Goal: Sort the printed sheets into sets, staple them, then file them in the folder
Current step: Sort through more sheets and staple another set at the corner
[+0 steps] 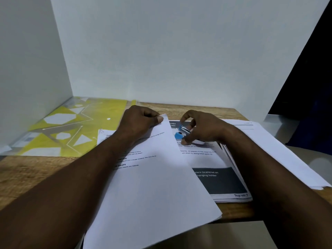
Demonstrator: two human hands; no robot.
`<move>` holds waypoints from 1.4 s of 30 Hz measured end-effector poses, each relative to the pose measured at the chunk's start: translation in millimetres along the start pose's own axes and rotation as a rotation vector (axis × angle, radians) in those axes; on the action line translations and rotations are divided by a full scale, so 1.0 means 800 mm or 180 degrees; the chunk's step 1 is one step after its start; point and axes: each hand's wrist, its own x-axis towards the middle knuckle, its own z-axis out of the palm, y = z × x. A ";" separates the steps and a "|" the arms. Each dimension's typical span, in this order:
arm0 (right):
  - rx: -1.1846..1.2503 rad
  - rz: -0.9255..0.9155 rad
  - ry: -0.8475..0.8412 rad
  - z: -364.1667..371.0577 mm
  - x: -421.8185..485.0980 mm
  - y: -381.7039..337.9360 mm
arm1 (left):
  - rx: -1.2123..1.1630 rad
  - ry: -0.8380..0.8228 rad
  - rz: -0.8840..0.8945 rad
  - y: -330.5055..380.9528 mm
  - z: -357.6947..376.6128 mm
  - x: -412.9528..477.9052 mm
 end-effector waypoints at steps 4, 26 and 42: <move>0.0225 -0.0406 0.0430 0.012 0.017 -0.003 | -0.0090 -0.0022 -0.0047 -0.002 -0.005 0.002; 0.1692 -0.0335 0.0778 0.043 0.037 0.019 | -0.0064 -0.0216 -0.0115 0.006 -0.009 -0.007; 0.4499 0.0679 -0.0609 0.031 0.039 0.008 | -0.0235 -0.0111 -0.0108 0.005 -0.009 -0.006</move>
